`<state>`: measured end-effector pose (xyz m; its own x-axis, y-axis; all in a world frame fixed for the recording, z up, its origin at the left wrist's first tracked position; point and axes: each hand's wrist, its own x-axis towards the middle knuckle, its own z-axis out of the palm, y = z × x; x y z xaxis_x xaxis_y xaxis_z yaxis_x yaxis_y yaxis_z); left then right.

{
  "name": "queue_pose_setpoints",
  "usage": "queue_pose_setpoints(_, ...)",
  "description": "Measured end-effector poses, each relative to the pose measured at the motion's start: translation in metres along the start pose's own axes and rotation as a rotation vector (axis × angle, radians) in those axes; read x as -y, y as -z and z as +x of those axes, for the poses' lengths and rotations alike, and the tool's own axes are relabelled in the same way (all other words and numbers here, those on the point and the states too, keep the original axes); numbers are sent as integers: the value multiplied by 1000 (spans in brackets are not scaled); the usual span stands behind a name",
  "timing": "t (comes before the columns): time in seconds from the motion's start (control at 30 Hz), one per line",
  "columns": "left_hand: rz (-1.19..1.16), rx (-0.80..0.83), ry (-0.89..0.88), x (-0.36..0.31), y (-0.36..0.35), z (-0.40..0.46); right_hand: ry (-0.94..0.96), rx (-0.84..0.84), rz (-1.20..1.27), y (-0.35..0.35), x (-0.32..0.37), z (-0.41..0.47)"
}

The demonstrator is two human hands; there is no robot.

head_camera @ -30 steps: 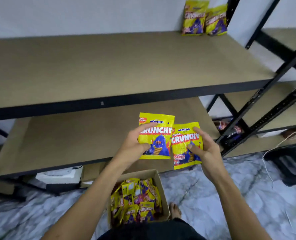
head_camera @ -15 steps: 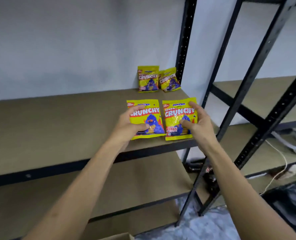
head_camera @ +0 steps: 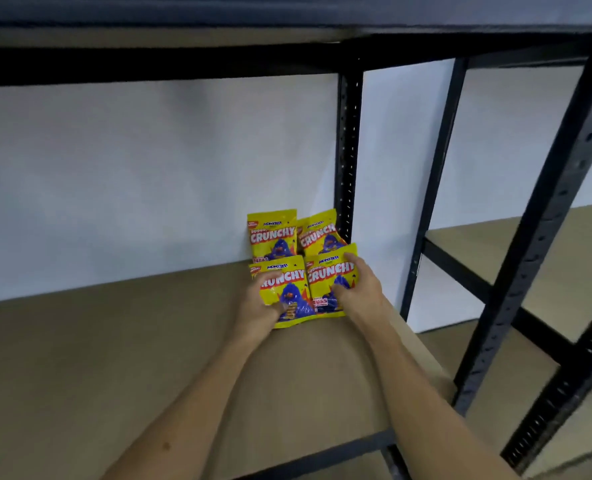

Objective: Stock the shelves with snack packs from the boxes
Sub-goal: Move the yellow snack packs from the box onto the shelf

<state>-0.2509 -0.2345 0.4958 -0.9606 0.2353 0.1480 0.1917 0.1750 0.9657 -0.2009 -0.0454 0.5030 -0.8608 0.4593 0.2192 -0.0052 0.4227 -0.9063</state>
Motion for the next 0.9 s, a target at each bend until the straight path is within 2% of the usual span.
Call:
queue_pose_setpoints(0.17, 120, -33, -92, 0, -12, 66, 37, 71, -20, 0, -2, 67)
queue_pose_setpoints(0.3, 277, -28, -146, 16, -20, 101, 98, 39, -170, -10, -12, 107)
queue_pose_setpoints(0.37, 380, -112, -205, 24, -19, 118, 105, 11, -278, -14, -16, 124)
queue_pose_setpoints(0.47, 560, -194, -173, 23, -17, 138, 50, 20, -347, -20, -17, 144)
queue_pose_setpoints(0.6, 542, -108, -128, 18, -19, 152, 44, 83, -425, -24, -18, 161)
queue_pose_setpoints(0.9, 454, -53, -161, 15, -10, 162, 73, 61, -418, -27, -16, 170)
